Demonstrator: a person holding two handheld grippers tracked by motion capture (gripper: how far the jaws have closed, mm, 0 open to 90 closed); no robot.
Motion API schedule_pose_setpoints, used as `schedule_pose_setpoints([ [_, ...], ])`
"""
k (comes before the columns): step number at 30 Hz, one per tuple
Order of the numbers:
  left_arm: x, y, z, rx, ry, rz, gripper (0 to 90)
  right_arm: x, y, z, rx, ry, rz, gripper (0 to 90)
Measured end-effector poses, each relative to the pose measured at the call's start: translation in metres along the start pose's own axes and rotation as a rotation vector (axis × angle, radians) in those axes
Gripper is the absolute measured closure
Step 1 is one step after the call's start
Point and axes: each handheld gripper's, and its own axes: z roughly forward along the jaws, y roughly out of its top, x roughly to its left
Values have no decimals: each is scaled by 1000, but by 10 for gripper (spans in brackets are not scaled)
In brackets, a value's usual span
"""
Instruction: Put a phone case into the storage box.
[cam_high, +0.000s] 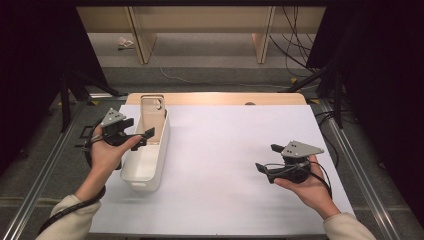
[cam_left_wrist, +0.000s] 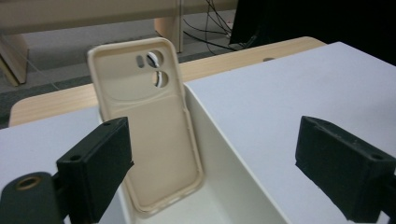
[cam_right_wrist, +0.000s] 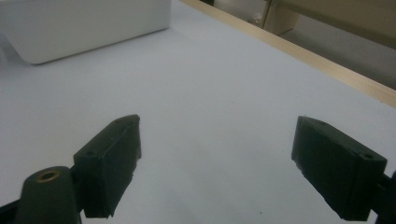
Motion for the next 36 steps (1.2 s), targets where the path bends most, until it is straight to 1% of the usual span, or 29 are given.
schedule_pose_setpoints([
  [2,-6,-4,-3,-4,-33,-3,112,0,0,0,1,-1,3,167],
  [8,-24,-13,-10,-11,-70,32,120,0,0,0,1,1,3,167],
  [11,-31,-18,-13,-7,-81,46,126,0,0,0,1,0,4,167],
  [16,-39,-25,-16,3,-91,56,128,0,0,0,-2,2,3,167],
  [21,-47,-32,-19,10,-104,75,133,0,0,0,-1,2,4,167],
  [24,-51,-36,-18,14,-125,83,137,0,0,0,-3,3,4,167],
  [28,-58,-40,-17,17,-141,93,140,0,0,0,-3,1,4,167],
  [33,-62,-43,-19,14,-143,110,145,-1,0,0,-2,3,8,167],
  [36,-65,-46,-22,10,-151,121,146,-1,0,-1,-3,4,8,167],
])
